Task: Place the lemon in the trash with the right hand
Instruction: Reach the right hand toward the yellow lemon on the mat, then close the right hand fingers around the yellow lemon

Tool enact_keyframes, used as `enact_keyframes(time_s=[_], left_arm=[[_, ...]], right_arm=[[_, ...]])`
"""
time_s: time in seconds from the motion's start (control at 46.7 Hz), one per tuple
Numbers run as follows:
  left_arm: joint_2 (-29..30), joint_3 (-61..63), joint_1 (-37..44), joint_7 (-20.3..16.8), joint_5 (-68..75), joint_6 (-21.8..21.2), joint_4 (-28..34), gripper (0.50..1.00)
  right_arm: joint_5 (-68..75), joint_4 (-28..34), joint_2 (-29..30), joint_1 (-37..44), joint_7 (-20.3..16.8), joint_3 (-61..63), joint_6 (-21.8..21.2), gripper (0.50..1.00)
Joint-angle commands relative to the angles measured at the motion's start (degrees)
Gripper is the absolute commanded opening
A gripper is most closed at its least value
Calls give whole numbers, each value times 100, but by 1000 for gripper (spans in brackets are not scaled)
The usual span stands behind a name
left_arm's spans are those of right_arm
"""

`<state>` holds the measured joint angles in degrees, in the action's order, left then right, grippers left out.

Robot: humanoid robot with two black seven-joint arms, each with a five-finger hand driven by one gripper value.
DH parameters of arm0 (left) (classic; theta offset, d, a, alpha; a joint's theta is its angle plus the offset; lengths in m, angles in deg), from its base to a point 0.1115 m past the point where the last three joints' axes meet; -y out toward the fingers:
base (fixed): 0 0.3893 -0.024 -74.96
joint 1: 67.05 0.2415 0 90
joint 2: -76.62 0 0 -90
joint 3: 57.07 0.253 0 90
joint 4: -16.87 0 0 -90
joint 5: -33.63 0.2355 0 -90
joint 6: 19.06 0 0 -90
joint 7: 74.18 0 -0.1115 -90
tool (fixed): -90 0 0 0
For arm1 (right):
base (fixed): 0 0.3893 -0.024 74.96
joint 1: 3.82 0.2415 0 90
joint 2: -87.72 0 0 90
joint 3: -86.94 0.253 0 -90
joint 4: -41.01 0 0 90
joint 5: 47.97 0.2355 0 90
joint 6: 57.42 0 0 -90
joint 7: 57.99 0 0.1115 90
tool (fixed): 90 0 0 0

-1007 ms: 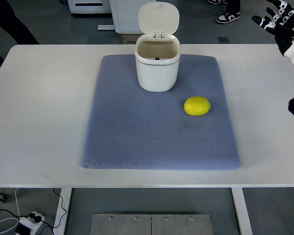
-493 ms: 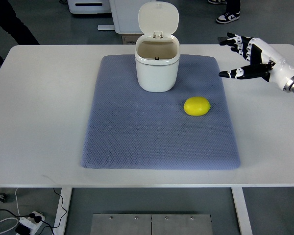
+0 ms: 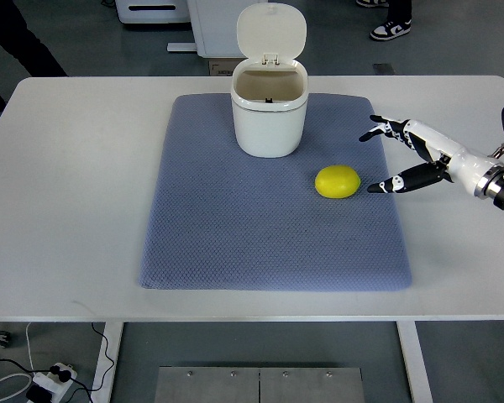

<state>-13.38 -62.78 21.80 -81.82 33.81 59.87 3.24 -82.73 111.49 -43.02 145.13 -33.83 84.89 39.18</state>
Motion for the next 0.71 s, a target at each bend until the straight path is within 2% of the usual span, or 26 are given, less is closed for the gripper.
enact_keyframes(time_s=[0.0, 0.257, 0.686], left_arm=[[0, 0, -8, 0, 0, 0, 0, 1000], [0, 0, 1, 0, 0, 0, 0, 1000], [0, 0, 1, 0, 0, 0, 0, 1000]], right_arm=[[-22, -16, 128, 46, -69, -68, 70, 1000], [-13, -227, 550, 108, -236, -200, 184, 1000], [-22, -842, 1218, 126, -315, -358, 202, 993]])
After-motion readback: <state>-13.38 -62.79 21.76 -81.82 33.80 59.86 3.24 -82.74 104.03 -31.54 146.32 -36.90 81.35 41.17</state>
